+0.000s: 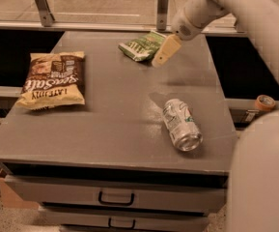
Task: Pick green jalapeno chip bag
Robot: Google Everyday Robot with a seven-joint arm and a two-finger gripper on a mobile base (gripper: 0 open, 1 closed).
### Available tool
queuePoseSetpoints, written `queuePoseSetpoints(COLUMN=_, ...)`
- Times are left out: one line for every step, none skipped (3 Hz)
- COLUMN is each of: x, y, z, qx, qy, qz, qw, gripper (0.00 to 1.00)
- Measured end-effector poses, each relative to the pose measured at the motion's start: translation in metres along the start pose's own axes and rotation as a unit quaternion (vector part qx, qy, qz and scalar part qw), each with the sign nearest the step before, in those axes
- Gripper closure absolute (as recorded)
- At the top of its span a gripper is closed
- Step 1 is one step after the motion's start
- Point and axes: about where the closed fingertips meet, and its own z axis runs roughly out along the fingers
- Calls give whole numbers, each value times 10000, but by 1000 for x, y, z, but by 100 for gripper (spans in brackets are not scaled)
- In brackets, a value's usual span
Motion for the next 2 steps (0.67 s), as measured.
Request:
queuePoseSetpoints(x=-9, y=-12, z=40, qx=-75, qy=-5, qz=574, qw=9983, gripper=0)
queuePoseSetpoints(x=-10, y=-17, z=70, qx=-164, qy=-38, qz=1043, qw=9944, gripper=17)
